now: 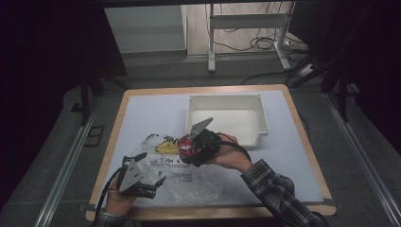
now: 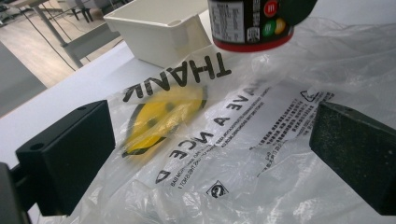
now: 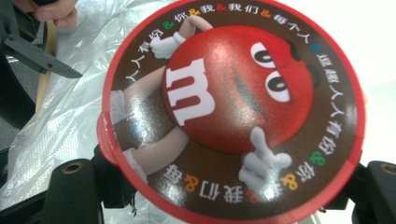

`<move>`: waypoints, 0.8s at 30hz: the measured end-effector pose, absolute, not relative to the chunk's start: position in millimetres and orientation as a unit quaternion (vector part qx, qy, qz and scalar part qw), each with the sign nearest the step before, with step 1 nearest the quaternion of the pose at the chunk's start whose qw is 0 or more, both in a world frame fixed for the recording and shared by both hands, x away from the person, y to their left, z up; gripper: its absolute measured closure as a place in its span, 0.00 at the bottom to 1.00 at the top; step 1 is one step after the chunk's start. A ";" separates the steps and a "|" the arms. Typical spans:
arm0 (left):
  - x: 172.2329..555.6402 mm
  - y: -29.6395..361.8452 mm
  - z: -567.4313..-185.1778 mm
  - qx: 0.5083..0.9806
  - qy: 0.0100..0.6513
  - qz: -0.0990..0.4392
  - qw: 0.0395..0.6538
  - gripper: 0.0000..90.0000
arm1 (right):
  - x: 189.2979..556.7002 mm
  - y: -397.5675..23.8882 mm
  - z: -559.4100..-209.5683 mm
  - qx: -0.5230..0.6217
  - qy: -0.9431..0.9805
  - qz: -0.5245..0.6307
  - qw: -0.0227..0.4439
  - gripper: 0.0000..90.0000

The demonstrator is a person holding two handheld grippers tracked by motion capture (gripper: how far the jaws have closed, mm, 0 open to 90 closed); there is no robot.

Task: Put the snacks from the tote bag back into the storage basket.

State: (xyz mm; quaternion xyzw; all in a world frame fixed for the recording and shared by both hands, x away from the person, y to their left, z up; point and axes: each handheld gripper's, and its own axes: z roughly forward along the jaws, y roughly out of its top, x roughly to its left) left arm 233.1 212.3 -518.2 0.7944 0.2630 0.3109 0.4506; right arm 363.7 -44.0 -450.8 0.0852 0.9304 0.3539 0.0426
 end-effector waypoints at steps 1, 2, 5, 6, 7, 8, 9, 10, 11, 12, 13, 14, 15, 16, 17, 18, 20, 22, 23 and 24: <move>232.9 211.7 -518.4 0.795 0.262 0.311 0.449 0.00 | 363.5 -44.7 -449.8 0.086 0.930 0.354 0.043 0.28; 232.9 211.3 -518.4 0.797 0.260 0.313 0.447 0.00 | 363.4 -45.2 -449.1 0.086 0.930 0.354 0.044 0.28; 232.5 210.0 -518.7 0.801 0.254 0.316 0.440 0.00 | 363.6 -46.9 -447.2 0.087 0.930 0.354 0.044 0.28; 232.3 209.7 -518.7 0.801 0.253 0.316 0.441 0.00 | 363.6 -47.5 -446.8 0.087 0.930 0.354 0.044 0.28; 232.3 209.7 -518.5 0.801 0.252 0.314 0.442 0.00 | 363.7 -48.1 -446.6 0.086 0.930 0.354 0.044 0.28; 232.3 209.8 -518.4 0.801 0.253 0.313 0.444 0.00 | 363.7 -48.4 -446.6 0.086 0.930 0.354 0.044 0.28; 232.3 210.1 -518.0 0.800 0.253 0.312 0.445 0.00 | 363.9 -49.0 -446.6 0.085 0.931 0.353 0.045 0.28; 232.4 210.7 -517.6 0.799 0.254 0.312 0.446 0.00 | 364.2 -49.6 -446.7 0.085 0.931 0.353 0.045 0.28; 232.6 211.3 -517.3 0.799 0.255 0.310 0.448 0.00 | 364.4 -50.8 -446.3 0.085 0.931 0.352 0.045 0.28; 232.7 211.7 -517.0 0.798 0.256 0.308 0.450 0.00 | 364.6 -51.6 -446.0 0.083 0.931 0.353 0.045 0.28; 233.0 212.1 -516.8 0.795 0.259 0.305 0.456 0.00 | 364.7 -52.5 -445.5 0.083 0.931 0.353 0.046 0.28; 233.1 212.5 -516.6 0.794 0.260 0.304 0.458 0.00 | 365.0 -53.7 -444.7 0.083 0.931 0.354 0.048 0.28; 233.1 212.7 -516.7 0.794 0.261 0.304 0.458 0.00 | 365.2 -54.8 -443.8 0.084 0.930 0.353 0.049 0.28; 233.3 213.2 -516.8 0.793 0.261 0.303 0.459 0.00 | 365.5 -55.6 -443.1 0.084 0.930 0.354 0.049 0.28; 233.5 213.7 -516.5 0.793 0.262 0.301 0.460 0.00 | 365.9 -57.2 -441.9 0.084 0.930 0.354 0.050 0.28; 233.6 214.2 -516.3 0.792 0.264 0.299 0.463 0.00 | 366.3 -58.5 -441.0 0.084 0.930 0.353 0.051 0.28; 233.8 215.2 -516.0 0.788 0.267 0.296 0.469 0.00 | 366.9 -60.6 -439.5 0.085 0.930 0.353 0.054 0.28; 234.0 216.2 -515.8 0.786 0.270 0.294 0.471 0.00 | 367.4 -62.6 -438.4 0.086 0.931 0.351 0.056 0.28; 234.1 216.5 -515.8 0.785 0.272 0.293 0.473 0.00 | 367.7 -63.5 -437.8 0.087 0.931 0.350 0.058 0.28; 234.2 216.8 -515.7 0.784 0.273 0.291 0.476 0.00 | 368.2 -64.4 -437.6 0.086 0.931 0.350 0.058 0.28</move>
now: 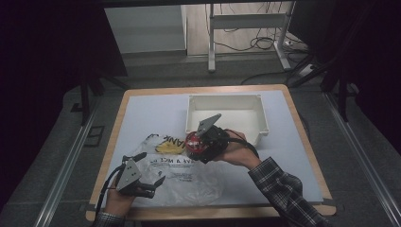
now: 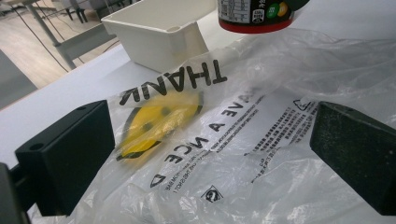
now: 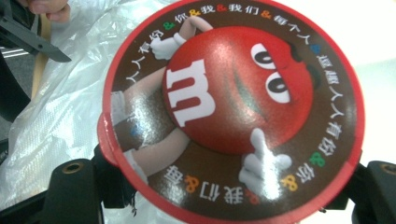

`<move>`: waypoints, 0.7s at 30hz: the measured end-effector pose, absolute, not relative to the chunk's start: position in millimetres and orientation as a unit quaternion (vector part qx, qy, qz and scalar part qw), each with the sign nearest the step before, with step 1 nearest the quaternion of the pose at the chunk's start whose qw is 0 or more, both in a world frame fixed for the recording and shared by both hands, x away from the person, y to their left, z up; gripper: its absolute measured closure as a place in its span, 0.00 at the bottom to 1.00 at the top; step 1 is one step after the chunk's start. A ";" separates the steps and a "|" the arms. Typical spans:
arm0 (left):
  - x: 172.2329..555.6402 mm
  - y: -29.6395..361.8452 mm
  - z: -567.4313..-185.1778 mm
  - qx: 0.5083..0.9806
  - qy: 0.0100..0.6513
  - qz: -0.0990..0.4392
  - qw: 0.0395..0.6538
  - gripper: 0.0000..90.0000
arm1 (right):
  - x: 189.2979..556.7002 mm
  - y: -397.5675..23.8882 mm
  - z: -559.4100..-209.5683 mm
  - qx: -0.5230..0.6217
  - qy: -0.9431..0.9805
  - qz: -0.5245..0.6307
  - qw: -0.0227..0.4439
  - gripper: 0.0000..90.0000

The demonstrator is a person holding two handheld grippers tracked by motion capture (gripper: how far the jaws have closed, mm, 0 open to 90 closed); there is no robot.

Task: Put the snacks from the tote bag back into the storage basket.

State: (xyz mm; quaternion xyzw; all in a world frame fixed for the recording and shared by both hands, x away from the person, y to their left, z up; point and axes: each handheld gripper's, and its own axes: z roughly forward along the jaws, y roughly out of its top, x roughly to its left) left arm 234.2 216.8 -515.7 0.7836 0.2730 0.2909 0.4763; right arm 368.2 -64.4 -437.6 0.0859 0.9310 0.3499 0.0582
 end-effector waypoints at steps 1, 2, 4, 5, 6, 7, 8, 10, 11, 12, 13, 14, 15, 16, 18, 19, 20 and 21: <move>234.3 216.8 -515.7 0.782 0.274 0.290 0.479 0.00 | 368.5 -65.3 -437.2 0.086 0.931 0.349 0.059 0.28; 234.3 216.8 -515.7 0.781 0.275 0.290 0.479 0.00 | 368.7 -65.9 -436.9 0.087 0.932 0.348 0.061 0.29; 234.4 217.4 -515.6 0.783 0.275 0.290 0.477 0.00 | 369.5 -67.6 -436.1 0.087 0.932 0.346 0.062 0.28; 234.5 217.9 -515.4 0.783 0.274 0.289 0.477 0.00 | 369.7 -68.2 -435.7 0.087 0.932 0.345 0.063 0.28; 234.6 218.2 -515.2 0.783 0.275 0.288 0.478 0.00 | 370.2 -69.2 -435.3 0.086 0.932 0.345 0.065 0.28; 234.6 218.4 -515.2 0.783 0.275 0.288 0.478 0.00 | 370.5 -70.1 -435.0 0.087 0.932 0.345 0.065 0.28; 234.7 218.6 -515.2 0.782 0.276 0.288 0.479 0.00 | 370.8 -70.8 -434.8 0.088 0.932 0.346 0.065 0.28; 234.9 218.9 -515.3 0.780 0.278 0.286 0.482 0.00 | 371.9 -72.9 -434.8 0.088 0.932 0.345 0.065 0.28; 235.0 219.4 -515.1 0.779 0.279 0.285 0.484 0.00 | 372.3 -73.6 -434.7 0.089 0.932 0.345 0.065 0.28; 235.1 219.7 -515.0 0.778 0.280 0.284 0.485 0.00 | 373.0 -74.9 -434.9 0.090 0.932 0.345 0.065 0.28; 235.2 219.6 -515.3 0.774 0.284 0.281 0.491 0.00 | 373.6 -75.6 -435.1 0.090 0.932 0.346 0.064 0.29; 235.3 220.1 -515.2 0.773 0.285 0.281 0.492 0.00 | 374.3 -76.9 -435.2 0.092 0.932 0.346 0.064 0.28; 235.3 220.4 -515.1 0.772 0.286 0.280 0.493 0.00 | 374.9 -77.7 -435.4 0.094 0.931 0.346 0.063 0.28; 235.4 220.8 -515.1 0.772 0.286 0.279 0.494 0.00 | 375.4 -78.6 -435.3 0.095 0.931 0.345 0.064 0.28; 235.6 221.0 -515.2 0.772 0.287 0.279 0.494 0.00 | 376.9 -80.4 -434.6 0.097 0.931 0.346 0.066 0.28; 235.6 221.0 -515.3 0.772 0.287 0.279 0.494 0.00 | 377.6 -81.2 -434.0 0.098 0.931 0.346 0.067 0.28; 235.6 221.0 -515.3 0.772 0.287 0.279 0.494 0.00 | 378.3 -82.0 -433.3 0.099 0.930 0.346 0.069 0.28; 235.6 221.0 -515.3 0.772 0.287 0.279 0.494 0.00 | 378.8 -82.9 -432.5 0.101 0.930 0.347 0.070 0.29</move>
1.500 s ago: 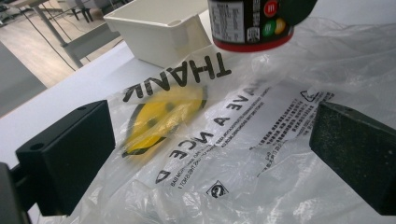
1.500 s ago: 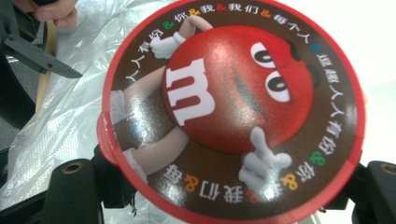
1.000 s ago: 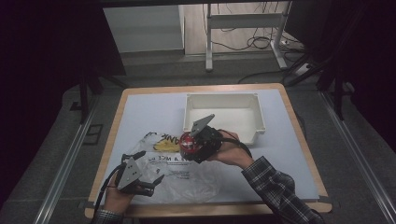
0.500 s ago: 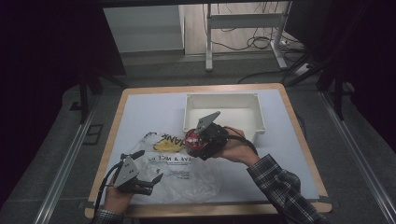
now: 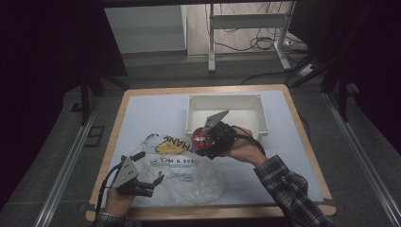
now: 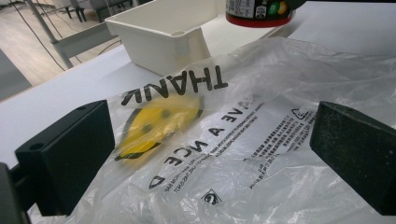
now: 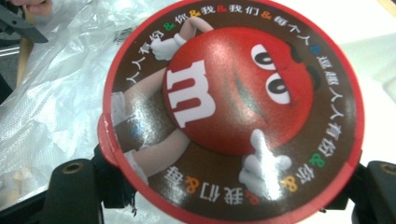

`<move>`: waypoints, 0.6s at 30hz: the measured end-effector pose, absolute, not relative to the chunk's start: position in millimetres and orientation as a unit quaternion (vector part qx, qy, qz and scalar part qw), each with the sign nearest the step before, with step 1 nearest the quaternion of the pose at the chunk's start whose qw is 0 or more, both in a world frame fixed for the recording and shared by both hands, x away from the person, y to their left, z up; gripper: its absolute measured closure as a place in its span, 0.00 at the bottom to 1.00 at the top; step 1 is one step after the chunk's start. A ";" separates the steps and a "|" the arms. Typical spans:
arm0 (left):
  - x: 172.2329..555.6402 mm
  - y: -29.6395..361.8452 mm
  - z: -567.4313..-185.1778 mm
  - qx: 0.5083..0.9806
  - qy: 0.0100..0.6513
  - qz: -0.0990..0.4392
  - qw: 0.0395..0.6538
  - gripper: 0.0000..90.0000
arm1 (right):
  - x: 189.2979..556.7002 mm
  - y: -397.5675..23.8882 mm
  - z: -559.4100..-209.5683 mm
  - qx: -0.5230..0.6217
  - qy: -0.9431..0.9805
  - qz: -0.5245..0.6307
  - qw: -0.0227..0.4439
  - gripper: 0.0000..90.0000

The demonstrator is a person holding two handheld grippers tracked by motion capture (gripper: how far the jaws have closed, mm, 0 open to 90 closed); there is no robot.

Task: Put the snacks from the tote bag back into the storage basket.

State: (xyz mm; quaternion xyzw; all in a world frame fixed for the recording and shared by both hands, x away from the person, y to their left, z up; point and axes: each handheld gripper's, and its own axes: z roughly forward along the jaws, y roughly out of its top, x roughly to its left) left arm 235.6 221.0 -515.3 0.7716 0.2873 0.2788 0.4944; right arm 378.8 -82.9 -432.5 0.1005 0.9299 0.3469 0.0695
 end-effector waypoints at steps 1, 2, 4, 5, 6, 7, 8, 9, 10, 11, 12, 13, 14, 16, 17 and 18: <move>235.7 221.0 -515.3 0.772 0.287 0.279 0.494 0.00 | 379.5 -83.7 -431.7 0.102 0.930 0.347 0.070 0.28; 235.7 221.3 -515.2 0.773 0.287 0.280 0.492 0.00 | 380.0 -84.3 -431.1 0.103 0.929 0.348 0.070 0.29; 235.6 221.5 -515.0 0.773 0.287 0.280 0.492 0.00 | 381.5 -86.0 -429.7 0.104 0.929 0.348 0.073 0.29; 235.6 221.7 -515.0 0.772 0.287 0.280 0.493 0.00 | 382.3 -86.6 -429.3 0.104 0.929 0.348 0.074 0.29; 235.7 221.8 -515.0 0.772 0.287 0.280 0.493 0.00 | 383.0 -87.1 -429.0 0.105 0.929 0.348 0.075 0.29; 235.7 221.8 -515.0 0.772 0.288 0.279 0.493 0.00 | 383.6 -87.8 -428.6 0.106 0.929 0.347 0.076 0.28; 235.7 221.9 -515.0 0.772 0.288 0.279 0.493 0.00 | 384.3 -88.5 -428.3 0.106 0.929 0.347 0.076 0.29; 235.7 222.0 -515.0 0.771 0.289 0.279 0.494 0.00 | 385.2 -89.1 -428.1 0.107 0.928 0.348 0.077 0.29; 235.7 222.0 -515.0 0.771 0.289 0.279 0.495 0.00 | 386.0 -89.7 -427.9 0.108 0.928 0.347 0.079 0.29; 235.6 221.9 -515.1 0.769 0.290 0.279 0.497 0.00 | 386.8 -90.3 -427.8 0.108 0.928 0.347 0.080 0.29; 235.6 222.0 -515.1 0.768 0.290 0.278 0.498 0.00 | 387.6 -90.9 -427.7 0.110 0.928 0.346 0.082 0.29; 235.7 222.2 -515.1 0.768 0.291 0.278 0.498 0.00 | 388.6 -91.7 -427.6 0.110 0.928 0.347 0.082 0.29; 235.7 222.4 -515.1 0.768 0.291 0.278 0.499 0.00 | 389.8 -92.5 -427.6 0.110 0.927 0.348 0.084 0.28; 235.8 222.6 -515.1 0.767 0.292 0.278 0.499 0.00 | 392.0 -94.2 -427.7 0.113 0.926 0.349 0.085 0.29; 235.9 222.6 -515.1 0.768 0.292 0.278 0.498 0.00 | 392.9 -95.0 -427.9 0.116 0.926 0.349 0.086 0.29; 235.9 222.6 -515.1 0.768 0.292 0.278 0.498 0.00 | 394.0 -95.7 -428.2 0.117 0.926 0.349 0.087 0.29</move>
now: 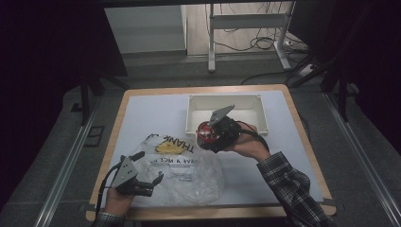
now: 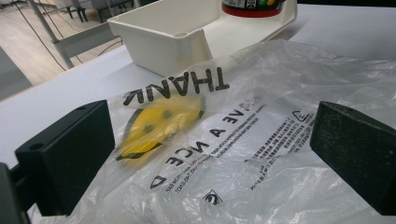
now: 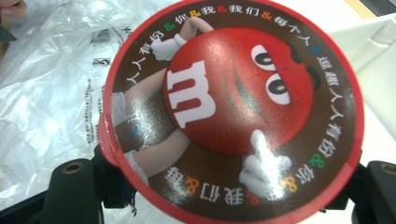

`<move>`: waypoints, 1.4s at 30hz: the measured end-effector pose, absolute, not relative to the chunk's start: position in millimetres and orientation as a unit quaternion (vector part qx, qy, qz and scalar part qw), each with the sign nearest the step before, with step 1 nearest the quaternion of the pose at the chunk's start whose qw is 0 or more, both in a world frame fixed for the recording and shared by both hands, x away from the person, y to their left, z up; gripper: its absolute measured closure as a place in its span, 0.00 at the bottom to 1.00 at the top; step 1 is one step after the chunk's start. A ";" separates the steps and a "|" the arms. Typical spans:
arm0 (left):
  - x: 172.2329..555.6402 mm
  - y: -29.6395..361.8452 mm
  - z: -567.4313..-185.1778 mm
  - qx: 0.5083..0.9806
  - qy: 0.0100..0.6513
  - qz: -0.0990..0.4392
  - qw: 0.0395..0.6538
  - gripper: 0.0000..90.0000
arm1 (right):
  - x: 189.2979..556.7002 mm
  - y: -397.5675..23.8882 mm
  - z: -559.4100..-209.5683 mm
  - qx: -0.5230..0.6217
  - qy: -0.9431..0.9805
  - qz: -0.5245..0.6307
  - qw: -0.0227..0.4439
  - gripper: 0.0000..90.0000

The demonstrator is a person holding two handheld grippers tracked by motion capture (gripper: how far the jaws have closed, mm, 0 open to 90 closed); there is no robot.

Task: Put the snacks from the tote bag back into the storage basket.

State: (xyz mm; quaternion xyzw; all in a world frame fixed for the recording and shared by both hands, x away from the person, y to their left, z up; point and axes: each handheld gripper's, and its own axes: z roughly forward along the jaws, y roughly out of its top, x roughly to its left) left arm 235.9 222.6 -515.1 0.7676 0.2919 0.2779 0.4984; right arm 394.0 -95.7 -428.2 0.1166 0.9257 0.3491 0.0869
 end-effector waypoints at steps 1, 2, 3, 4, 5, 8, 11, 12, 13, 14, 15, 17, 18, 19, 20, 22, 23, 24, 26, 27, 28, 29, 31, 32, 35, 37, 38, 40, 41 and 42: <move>235.9 222.6 -515.2 0.768 0.292 0.278 0.498 0.00 | 395.1 -96.3 -428.4 0.117 0.926 0.349 0.088 0.29; 235.9 222.6 -515.2 0.768 0.292 0.278 0.498 0.00 | 395.8 -96.8 -428.7 0.118 0.925 0.349 0.090 0.29; 235.9 222.6 -515.2 0.768 0.292 0.278 0.498 0.00 | 397.2 -97.5 -429.2 0.118 0.925 0.350 0.091 0.29; 235.9 222.6 -515.3 0.768 0.292 0.278 0.497 0.00 | 398.0 -98.1 -429.4 0.119 0.925 0.349 0.094 0.29; 235.9 222.3 -515.5 0.769 0.292 0.278 0.496 0.00 | 399.1 -98.5 -429.9 0.120 0.924 0.350 0.095 0.29; 236.0 222.0 -515.7 0.769 0.292 0.278 0.496 0.00 | 402.3 -99.3 -431.6 0.122 0.924 0.349 0.096 0.29; 235.9 222.2 -515.6 0.769 0.292 0.278 0.496 0.00 | 405.5 -99.5 -432.8 0.124 0.924 0.348 0.096 0.29; 235.9 222.1 -515.7 0.769 0.292 0.278 0.496 0.00 | 406.7 -99.5 -433.2 0.124 0.924 0.348 0.096 0.29; 235.8 222.0 -515.7 0.769 0.292 0.279 0.496 0.00 | 407.9 -99.3 -433.5 0.125 0.924 0.348 0.098 0.29; 235.8 222.1 -515.6 0.769 0.291 0.279 0.495 0.00 | 409.5 -99.0 -433.9 0.126 0.924 0.348 0.097 0.29; 235.8 222.1 -515.6 0.769 0.291 0.279 0.495 0.00 | 410.9 -98.8 -434.2 0.125 0.924 0.348 0.098 0.29; 235.8 222.1 -515.7 0.770 0.291 0.280 0.494 0.00 | 413.2 -98.0 -435.0 0.127 0.924 0.348 0.098 0.29; 235.7 222.0 -515.8 0.770 0.291 0.281 0.493 0.00 | 414.5 -97.7 -435.5 0.127 0.924 0.347 0.099 0.29; 235.7 221.9 -515.9 0.770 0.291 0.281 0.493 0.00 | 415.3 -97.4 -435.9 0.128 0.924 0.347 0.099 0.29; 235.7 221.8 -515.9 0.770 0.291 0.281 0.493 0.00 | 416.8 -96.9 -436.7 0.128 0.924 0.346 0.098 0.29; 235.7 221.8 -515.9 0.770 0.291 0.282 0.493 0.00 | 418.9 -96.0 -438.3 0.127 0.925 0.343 0.098 0.29; 235.6 221.7 -515.9 0.771 0.291 0.282 0.492 0.00 | 419.9 -95.4 -439.1 0.127 0.926 0.342 0.099 0.29; 235.6 221.6 -516.0 0.771 0.291 0.283 0.491 0.00 | 420.9 -94.9 -440.0 0.127 0.926 0.341 0.100 0.29; 235.4 220.9 -516.2 0.772 0.290 0.284 0.489 0.00 | 423.1 -93.8 -441.8 0.125 0.927 0.340 0.101 0.29; 235.3 220.3 -516.6 0.773 0.290 0.288 0.485 0.00 | 423.8 -93.5 -442.3 0.125 0.927 0.339 0.101 0.29; 235.3 219.7 -516.8 0.777 0.288 0.290 0.479 0.00 | 424.5 -93.0 -443.1 0.126 0.927 0.338 0.100 0.29; 235.4 218.9 -517.2 0.778 0.287 0.290 0.477 0.00 | 425.5 -92.8 -443.8 0.125 0.927 0.338 0.101 0.29; 235.2 217.8 -517.3 0.781 0.284 0.292 0.473 0.00 | 427.5 -92.2 -445.4 0.125 0.927 0.338 0.100 0.29; 235.1 218.0 -517.1 0.784 0.282 0.294 0.469 0.00 | 428.5 -91.9 -446.0 0.125 0.928 0.337 0.101 0.29; 235.2 218.0 -517.1 0.783 0.282 0.294 0.469 0.00 | 431.2 -90.5 -447.7 0.126 0.929 0.335 0.099 0.29; 235.3 218.1 -517.1 0.783 0.283 0.295 0.470 0.00 | 433.8 -88.9 -448.8 0.125 0.928 0.337 0.096 0.29; 235.3 218.0 -517.2 0.784 0.282 0.295 0.469 0.00 | 434.9 -88.0 -449.0 0.124 0.928 0.337 0.096 0.29; 235.1 217.1 -517.7 0.785 0.281 0.298 0.465 0.00 | 436.9 -86.2 -449.5 0.123 0.928 0.339 0.094 0.29; 235.0 216.9 -517.6 0.786 0.279 0.297 0.465 0.00 | 438.2 -85.5 -449.8 0.124 0.927 0.342 0.092 0.29; 234.9 217.1 -517.2 0.786 0.279 0.296 0.466 0.00 | 440.4 -84.8 -450.1 0.124 0.926 0.345 0.089 0.29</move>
